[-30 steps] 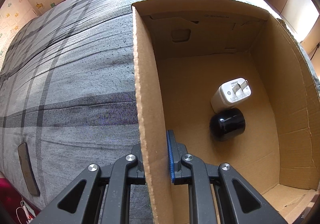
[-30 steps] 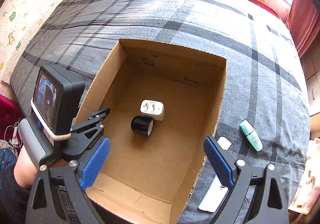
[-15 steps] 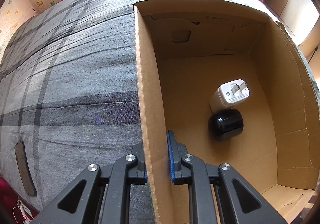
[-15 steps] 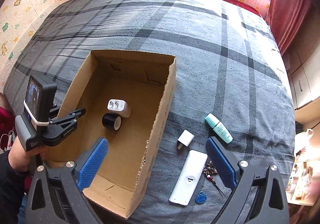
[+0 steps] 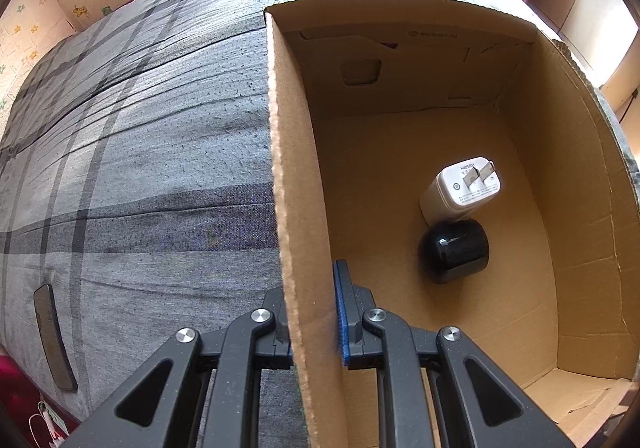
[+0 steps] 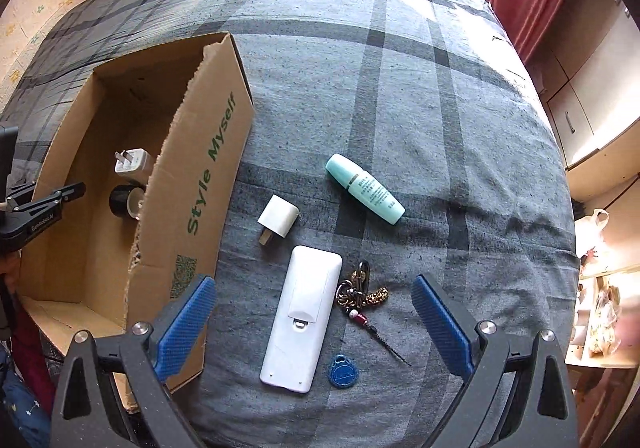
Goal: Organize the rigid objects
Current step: 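Move the right gripper back toward the white remote, then grasp the white remote lengthwise with the right gripper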
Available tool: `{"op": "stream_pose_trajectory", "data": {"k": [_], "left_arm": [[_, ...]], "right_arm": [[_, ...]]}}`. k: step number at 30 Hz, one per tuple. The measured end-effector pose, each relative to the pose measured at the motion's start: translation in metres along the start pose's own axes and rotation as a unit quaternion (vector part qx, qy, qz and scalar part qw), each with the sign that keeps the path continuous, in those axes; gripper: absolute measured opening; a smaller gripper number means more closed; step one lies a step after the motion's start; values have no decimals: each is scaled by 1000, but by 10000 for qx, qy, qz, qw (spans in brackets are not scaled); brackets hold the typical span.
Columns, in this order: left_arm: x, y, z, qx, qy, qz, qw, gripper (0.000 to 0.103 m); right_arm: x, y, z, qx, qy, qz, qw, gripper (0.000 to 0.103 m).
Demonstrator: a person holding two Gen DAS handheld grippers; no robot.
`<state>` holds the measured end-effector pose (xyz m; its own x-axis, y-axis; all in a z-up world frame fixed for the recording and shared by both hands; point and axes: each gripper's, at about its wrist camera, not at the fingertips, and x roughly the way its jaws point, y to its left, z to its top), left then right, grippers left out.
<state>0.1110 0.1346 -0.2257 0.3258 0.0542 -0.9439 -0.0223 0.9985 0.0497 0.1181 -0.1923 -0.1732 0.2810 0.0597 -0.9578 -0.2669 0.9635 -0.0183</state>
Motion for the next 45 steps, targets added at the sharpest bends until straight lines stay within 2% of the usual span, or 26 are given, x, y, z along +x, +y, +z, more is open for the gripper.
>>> {"op": "stream_pose_trajectory", "data": {"k": [7,17,23,29,32,33,38,45], "left_arm": [[1,-3,0,17,0,16,10000,16],[1,-4,0,29,-12,47,10000,16],[0,0,-1,-18,-18,-6,10000,16],[1,-1,-1,9,-14,31,10000,16],[1,-1,-1,-14,-18,32,10000,16],[1,-2,-2,4,-23,54,10000,16],[1,-2,-1,-15,-13,22,10000,16],[2,3,-1,-60,-19,-28,10000,16]], "right_arm": [[38,-4,-25,411,260,176,9987,100],[71,3,-41,539,528,172,9970,99],[80,7,-44,543,620,131,9965,88],[88,5,-45,543,698,134,9960,74],[91,3,-45,606,636,195,9959,60],[93,-1,-45,623,624,216,9959,51],[98,-9,-44,608,589,241,9961,51],[82,-12,-42,531,521,274,9969,50]]}}
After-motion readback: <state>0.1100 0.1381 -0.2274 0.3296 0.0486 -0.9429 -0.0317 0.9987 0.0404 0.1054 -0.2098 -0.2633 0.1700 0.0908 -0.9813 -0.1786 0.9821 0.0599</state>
